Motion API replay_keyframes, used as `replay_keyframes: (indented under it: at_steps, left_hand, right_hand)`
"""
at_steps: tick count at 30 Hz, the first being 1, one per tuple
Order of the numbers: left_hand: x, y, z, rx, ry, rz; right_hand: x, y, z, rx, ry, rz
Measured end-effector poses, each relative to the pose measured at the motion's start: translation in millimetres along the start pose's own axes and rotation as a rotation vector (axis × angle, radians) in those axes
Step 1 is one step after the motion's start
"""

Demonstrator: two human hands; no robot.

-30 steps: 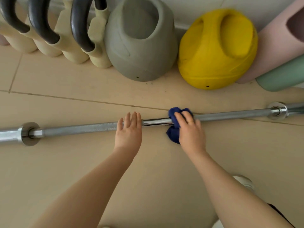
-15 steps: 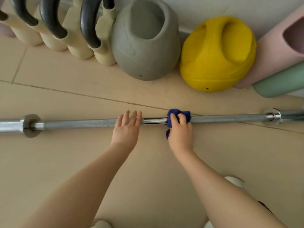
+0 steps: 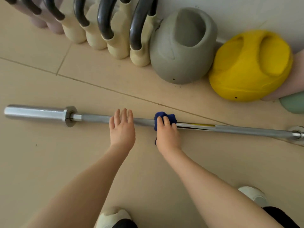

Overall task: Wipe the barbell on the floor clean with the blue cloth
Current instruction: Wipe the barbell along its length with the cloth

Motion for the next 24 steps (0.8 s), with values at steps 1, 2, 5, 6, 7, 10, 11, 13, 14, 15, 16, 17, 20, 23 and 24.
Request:
replay_keyframes:
  at_steps: [1, 2, 5, 6, 7, 10, 11, 13, 14, 15, 16, 17, 20, 23, 24]
  left_hand:
    - [-0.8, -3.3, -0.7, -0.014, 0.004, -0.007]
    - [-1.5, -7.0, -2.6, -0.032, 0.019, -0.008]
    - [-1.3, -20.9, -13.9, -0.099, 0.083, 0.015]
    - [-1.5, -26.5, -16.7, -0.105, 0.098, 0.025]
    - [-1.5, -32.5, -18.4, -0.108, 0.102, 0.03]
    - [0.9, -48.5, -16.2, -0.14, 0.058, 0.046]
    - [2.5, -51.0, -13.9, -0.158, 0.035, 0.062]
    - [4.9, -52.1, -9.7, -0.154, -0.006, 0.104]
    - [4.7, -52.0, -8.5, -0.132, -0.018, 0.125]
    - [3.6, -52.5, -7.5, -0.114, -0.029, 0.138]
    - [2.2, -54.0, -6.5, -0.109, -0.044, 0.142]
    - [1.2, -55.5, -5.9, -0.113, -0.066, 0.146]
    - [1.7, -57.2, -6.7, -0.148, -0.09, 0.165]
    - [1.0, -55.9, -4.3, -0.16, -0.074, 0.163]
    - [0.5, -55.7, -3.3, -0.158, -0.071, 0.161]
  right_hand:
    - [-0.3, -8.6, 0.8, 0.02, -0.026, -0.064]
    - [1.2, -10.8, 0.3, 0.023, -0.037, -0.108]
    - [6.3, 6.9, -6.7, -0.08, -0.006, -0.097]
    - [5.3, 12.4, -9.2, -0.121, 0.018, -0.062]
    - [2.9, 14.3, -10.7, -0.144, 0.035, -0.023]
    - [-0.8, -3.9, -8.7, -0.105, 0.048, 0.054]
    - [0.9, -14.8, -7.0, -0.077, 0.044, 0.048]
    - [3.8, -31.7, -3.4, -0.013, 0.019, 0.002]
    - [4.5, -34.4, -3.0, 0.015, 0.004, -0.027]
    - [5.5, -32.4, -3.9, 0.029, -0.005, -0.051]
    - [6.9, -26.3, -6.4, 0.024, -0.002, -0.06]
    - [8.2, -15.9, -8.9, 0.005, 0.003, -0.035]
    - [10.4, 5.0, -15.9, 0.005, 0.021, 0.129]
    - [10.4, -33.9, -9.4, 0.011, 0.008, 0.053]
    - [10.3, -47.3, -6.1, 0.013, 0.015, 0.01]
Point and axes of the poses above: each hand's wrist, its own x-axis towards the middle knuckle, its own z-axis out of the palm, y = z × x, the point moved 8 cm from there along x, towards the middle knuckle, and after that the axes turned 7 degrees about -x, right-handed, at the moved point
